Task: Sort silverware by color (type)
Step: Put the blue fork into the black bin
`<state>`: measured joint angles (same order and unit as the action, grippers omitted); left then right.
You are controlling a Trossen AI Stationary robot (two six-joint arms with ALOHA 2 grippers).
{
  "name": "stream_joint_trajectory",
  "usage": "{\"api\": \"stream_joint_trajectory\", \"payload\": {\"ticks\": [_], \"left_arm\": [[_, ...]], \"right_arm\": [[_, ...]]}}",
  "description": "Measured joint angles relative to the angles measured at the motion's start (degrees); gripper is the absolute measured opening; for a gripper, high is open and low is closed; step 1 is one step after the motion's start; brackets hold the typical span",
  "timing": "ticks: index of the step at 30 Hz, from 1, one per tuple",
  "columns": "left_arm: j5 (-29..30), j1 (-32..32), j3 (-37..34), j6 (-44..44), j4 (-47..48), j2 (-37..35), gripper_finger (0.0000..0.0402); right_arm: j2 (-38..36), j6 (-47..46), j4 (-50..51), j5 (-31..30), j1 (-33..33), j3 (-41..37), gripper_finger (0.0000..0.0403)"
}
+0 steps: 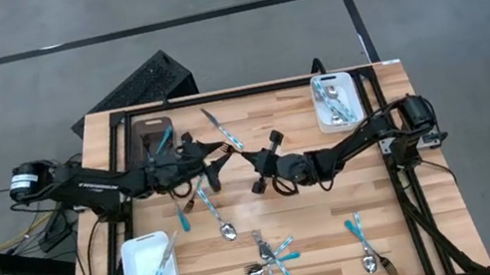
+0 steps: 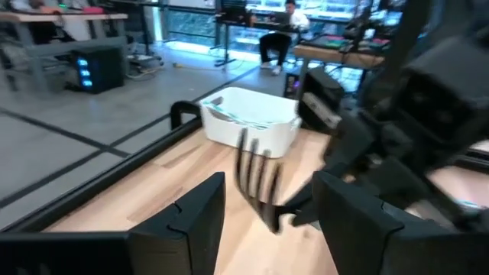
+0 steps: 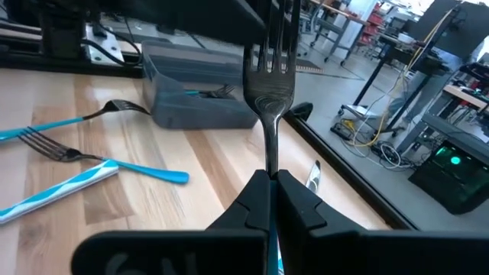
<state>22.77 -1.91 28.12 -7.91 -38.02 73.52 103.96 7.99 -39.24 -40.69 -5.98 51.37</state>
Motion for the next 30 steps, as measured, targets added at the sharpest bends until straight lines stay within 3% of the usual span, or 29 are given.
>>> {"api": "stream_joint_trajectory", "payload": {"ticks": [4,9,13,17,21,23,26,30], "left_arm": [[2.1,0.2,1.5,1.2,0.4,1.6,0.0147],[2.0,0.3,1.8,2.1,4.4,0.4,0.0023],[2.1,0.2,2.0,5.2,11.0,-3.4,0.0004],[7.2,-1.0,8.8,13.9,35.3,-10.1,0.0001],[11.0,-4.5,21.9,15.6,67.3,-12.3,0.0000],[11.0,-7.3,28.3,15.5,79.0,-12.0,0.0000],[9.3,-11.3,37.1,16.2,91.3,-10.9,0.0000],[3.4,-16.6,45.9,19.9,101.1,-8.7,0.0000]], "right_arm": [[0.0,0.0,1.0,0.0,-0.3,0.0,0.0030],[0.0,0.0,1.3,-0.1,-1.3,0.0,0.0034],[0.0,-1.2,0.4,0.3,-1.5,0.1,0.0051],[0.0,-4.4,0.9,0.0,-1.6,0.0,0.0074],[0.0,-5.6,1.3,0.0,-1.9,0.0,0.0085],[0.0,-5.7,1.2,0.0,-1.9,0.0,0.0085],[0.0,-7.3,1.2,0.0,-1.9,0.0,0.0086],[0.0,-8.0,1.3,0.0,-1.9,0.0,0.0086]]}}
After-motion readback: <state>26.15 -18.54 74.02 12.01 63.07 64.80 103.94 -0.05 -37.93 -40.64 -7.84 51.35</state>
